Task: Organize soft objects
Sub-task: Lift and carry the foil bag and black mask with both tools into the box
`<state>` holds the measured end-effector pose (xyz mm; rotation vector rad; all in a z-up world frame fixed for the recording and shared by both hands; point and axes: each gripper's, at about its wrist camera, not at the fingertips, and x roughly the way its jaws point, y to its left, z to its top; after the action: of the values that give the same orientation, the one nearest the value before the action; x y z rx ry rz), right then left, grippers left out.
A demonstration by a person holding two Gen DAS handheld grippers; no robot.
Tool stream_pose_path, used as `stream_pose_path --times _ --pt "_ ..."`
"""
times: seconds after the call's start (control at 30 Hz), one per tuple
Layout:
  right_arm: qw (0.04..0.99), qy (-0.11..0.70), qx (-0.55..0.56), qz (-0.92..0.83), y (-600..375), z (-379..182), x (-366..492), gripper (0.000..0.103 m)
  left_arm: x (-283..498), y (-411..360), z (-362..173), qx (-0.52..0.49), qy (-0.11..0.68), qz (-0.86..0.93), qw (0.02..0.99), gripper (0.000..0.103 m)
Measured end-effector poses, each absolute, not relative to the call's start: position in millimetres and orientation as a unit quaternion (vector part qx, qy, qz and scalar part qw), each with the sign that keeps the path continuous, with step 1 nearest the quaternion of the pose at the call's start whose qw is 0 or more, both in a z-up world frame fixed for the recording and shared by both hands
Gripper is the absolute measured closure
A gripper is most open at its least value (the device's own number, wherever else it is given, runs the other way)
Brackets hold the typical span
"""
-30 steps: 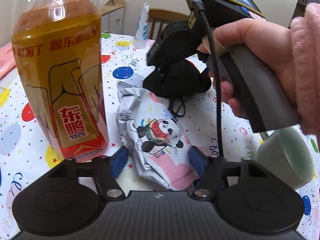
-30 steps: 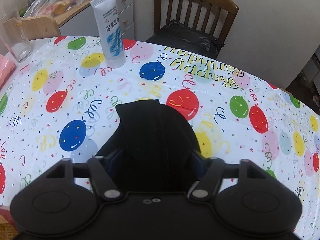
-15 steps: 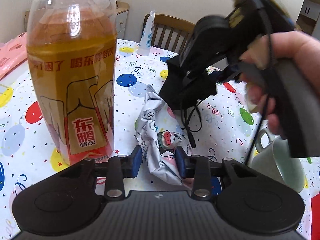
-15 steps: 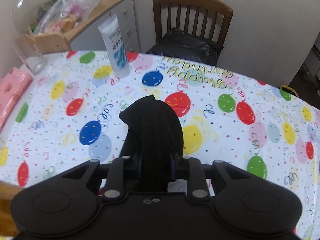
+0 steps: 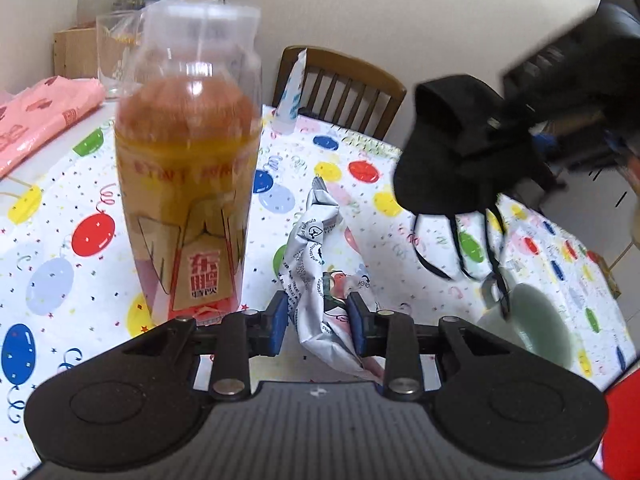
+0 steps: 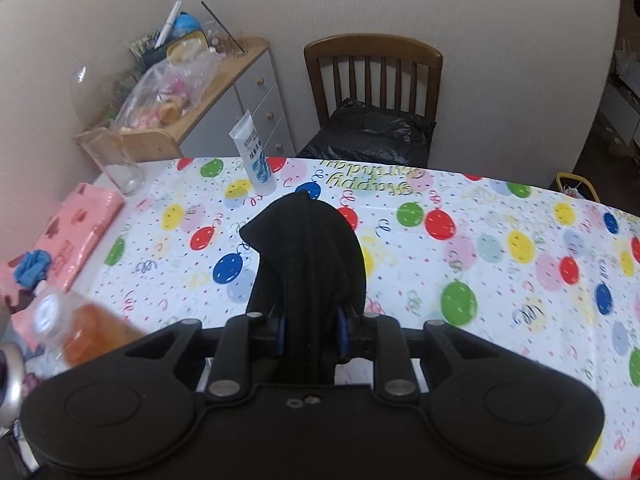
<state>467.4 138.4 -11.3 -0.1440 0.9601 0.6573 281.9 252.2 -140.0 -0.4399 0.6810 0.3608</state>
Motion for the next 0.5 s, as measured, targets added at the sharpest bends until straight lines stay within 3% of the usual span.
stream_pose_path --times 0.5 --pt "0.852 0.423 -0.015 0.309 8.4 56.8 391.7 0.081 245.1 200.2 -73.2 -0.223 0.325 0.091 0.915 0.072"
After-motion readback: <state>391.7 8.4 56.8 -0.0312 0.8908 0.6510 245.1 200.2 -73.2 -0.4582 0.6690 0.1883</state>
